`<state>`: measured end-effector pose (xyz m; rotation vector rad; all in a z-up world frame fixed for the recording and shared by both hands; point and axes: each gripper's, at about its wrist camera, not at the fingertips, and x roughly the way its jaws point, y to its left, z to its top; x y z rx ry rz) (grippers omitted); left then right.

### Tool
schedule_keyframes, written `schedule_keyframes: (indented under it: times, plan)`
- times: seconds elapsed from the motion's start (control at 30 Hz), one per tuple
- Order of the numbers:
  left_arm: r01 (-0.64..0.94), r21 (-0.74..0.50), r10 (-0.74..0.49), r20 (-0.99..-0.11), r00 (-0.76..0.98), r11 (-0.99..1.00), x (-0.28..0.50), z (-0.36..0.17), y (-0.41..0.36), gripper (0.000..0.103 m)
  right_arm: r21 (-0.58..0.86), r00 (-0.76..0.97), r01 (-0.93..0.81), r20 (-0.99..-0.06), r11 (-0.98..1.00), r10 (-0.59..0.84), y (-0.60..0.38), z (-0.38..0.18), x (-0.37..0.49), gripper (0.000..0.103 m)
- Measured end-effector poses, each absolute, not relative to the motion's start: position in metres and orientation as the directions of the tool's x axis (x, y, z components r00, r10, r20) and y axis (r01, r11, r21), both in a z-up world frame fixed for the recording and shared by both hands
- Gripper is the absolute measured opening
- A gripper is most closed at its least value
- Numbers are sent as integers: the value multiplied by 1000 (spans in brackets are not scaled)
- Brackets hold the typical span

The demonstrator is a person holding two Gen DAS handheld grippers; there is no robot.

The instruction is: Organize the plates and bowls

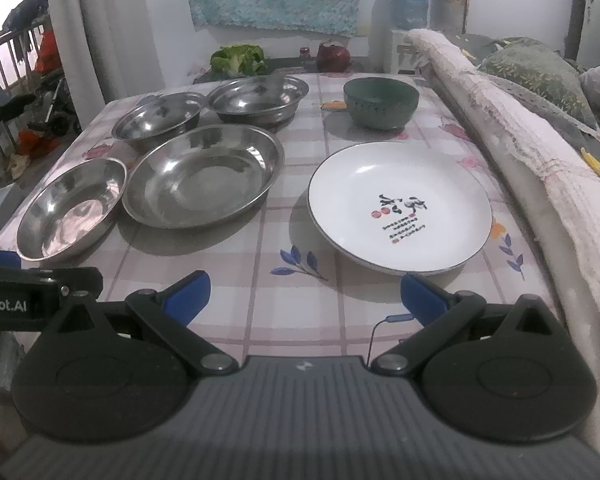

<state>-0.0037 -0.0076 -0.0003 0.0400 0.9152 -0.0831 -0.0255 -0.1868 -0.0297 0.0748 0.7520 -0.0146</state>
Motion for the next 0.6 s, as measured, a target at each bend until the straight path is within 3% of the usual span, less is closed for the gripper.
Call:
schedule_keyframes:
  times: [0.17, 0.47, 0.6]
  plan:
    - [95, -7, -66, -768, 637, 995, -1, 6, 2, 103, 32, 751, 62, -659, 998, -25, -186, -19, -21, 102]
    - [97, 18, -53, -729, 682, 995, 18, 24, 12, 103, 104, 765, 80, -644, 991, 6, -193, -3, -1, 102]
    - [80, -23, -71, -737, 672, 997, 31, 26, 20, 103, 61, 794, 35, -608, 998, 9, -183, 5, 5, 102]
